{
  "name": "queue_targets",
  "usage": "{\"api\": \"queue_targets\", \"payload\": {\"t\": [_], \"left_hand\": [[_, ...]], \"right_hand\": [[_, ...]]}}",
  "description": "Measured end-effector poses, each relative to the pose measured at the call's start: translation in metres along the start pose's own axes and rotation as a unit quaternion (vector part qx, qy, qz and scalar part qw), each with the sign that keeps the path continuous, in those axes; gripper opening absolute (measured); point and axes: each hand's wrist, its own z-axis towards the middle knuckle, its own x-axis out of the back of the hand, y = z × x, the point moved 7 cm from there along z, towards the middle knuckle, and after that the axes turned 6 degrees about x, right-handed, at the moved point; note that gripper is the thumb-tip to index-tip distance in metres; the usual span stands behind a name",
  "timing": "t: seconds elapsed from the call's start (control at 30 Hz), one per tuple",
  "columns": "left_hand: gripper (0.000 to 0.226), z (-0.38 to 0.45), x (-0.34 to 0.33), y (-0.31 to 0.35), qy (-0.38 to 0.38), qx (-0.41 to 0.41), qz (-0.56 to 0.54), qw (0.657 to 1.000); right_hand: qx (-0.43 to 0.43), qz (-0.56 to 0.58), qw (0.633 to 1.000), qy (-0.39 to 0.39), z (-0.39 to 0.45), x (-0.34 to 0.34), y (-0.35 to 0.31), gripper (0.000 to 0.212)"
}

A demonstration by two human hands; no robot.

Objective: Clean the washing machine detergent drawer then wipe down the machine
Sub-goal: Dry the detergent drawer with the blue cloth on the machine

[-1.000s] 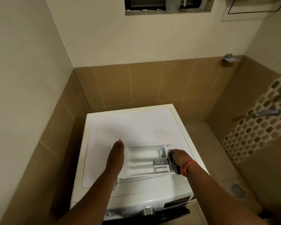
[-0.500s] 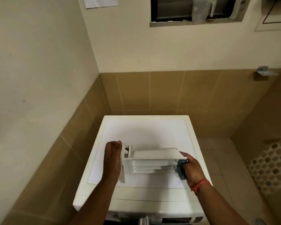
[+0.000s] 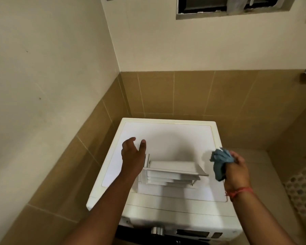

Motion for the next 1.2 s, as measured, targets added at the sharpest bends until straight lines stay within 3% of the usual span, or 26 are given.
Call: {"api": "queue_targets", "payload": {"t": [0.07,0.13,0.2,0.27,0.3,0.4,0.53,0.6,0.7,0.77,0.9,1.0,1.07,1.13,1.2], "left_hand": [[0.052,0.010,-0.007,0.004,-0.012,0.004,0.025,1.000],[0.054,0.016,-0.015,0.003,-0.024,0.009,0.055,0.998],[0.056,0.018,-0.023,-0.002,-0.035,0.016,0.081,0.996],[0.058,0.018,-0.026,-0.006,-0.033,0.018,0.092,0.995],[0.058,0.019,-0.028,-0.007,-0.032,0.015,0.096,0.995],[0.060,0.023,-0.032,-0.007,-0.037,0.003,0.115,0.993],[0.063,0.025,-0.034,-0.012,-0.042,-0.009,0.141,0.989],[0.063,0.025,-0.035,-0.012,-0.040,-0.023,0.153,0.987],[0.066,0.028,-0.037,-0.015,-0.039,-0.039,0.164,0.985],[0.066,0.027,-0.036,-0.017,-0.041,-0.041,0.156,0.986],[0.064,0.028,-0.038,-0.013,-0.056,-0.046,0.140,0.987],[0.063,0.027,-0.039,-0.010,-0.066,-0.048,0.134,0.988],[0.062,0.026,-0.038,-0.011,-0.068,-0.051,0.133,0.988],[0.062,0.026,-0.038,-0.010,-0.070,-0.055,0.126,0.988],[0.060,0.025,-0.038,-0.008,-0.071,-0.057,0.119,0.989]], "right_hand": [[0.071,0.000,0.997,-0.045,-0.022,-0.030,-0.033,0.046],[0.067,0.032,0.992,-0.102,-0.042,-0.061,-0.042,0.052],[-0.075,0.137,0.978,-0.141,-0.059,-0.087,-0.024,0.052],[-0.229,0.254,0.925,-0.164,-0.082,-0.104,-0.005,0.061],[-0.261,0.291,0.906,-0.164,-0.091,-0.107,0.001,0.065],[-0.285,0.315,0.889,-0.170,-0.110,-0.107,0.012,0.051],[-0.263,0.208,0.906,-0.257,-0.135,-0.117,0.010,0.025],[-0.222,0.249,0.911,-0.243,-0.126,-0.118,-0.005,0.029],[-0.150,0.370,0.904,-0.150,-0.102,-0.104,-0.023,0.032],[-0.153,0.361,0.915,-0.099,-0.098,-0.095,-0.012,0.033],[-0.155,0.224,0.958,-0.092,-0.100,-0.088,0.017,0.038],[-0.070,0.050,0.993,-0.076,-0.096,-0.079,0.012,0.025],[0.028,-0.128,0.990,-0.048,-0.087,-0.071,0.000,0.016],[0.179,-0.317,0.931,-0.019,-0.075,-0.069,-0.021,0.011],[0.323,-0.507,0.799,0.009,-0.067,-0.076,-0.035,0.017]]}}
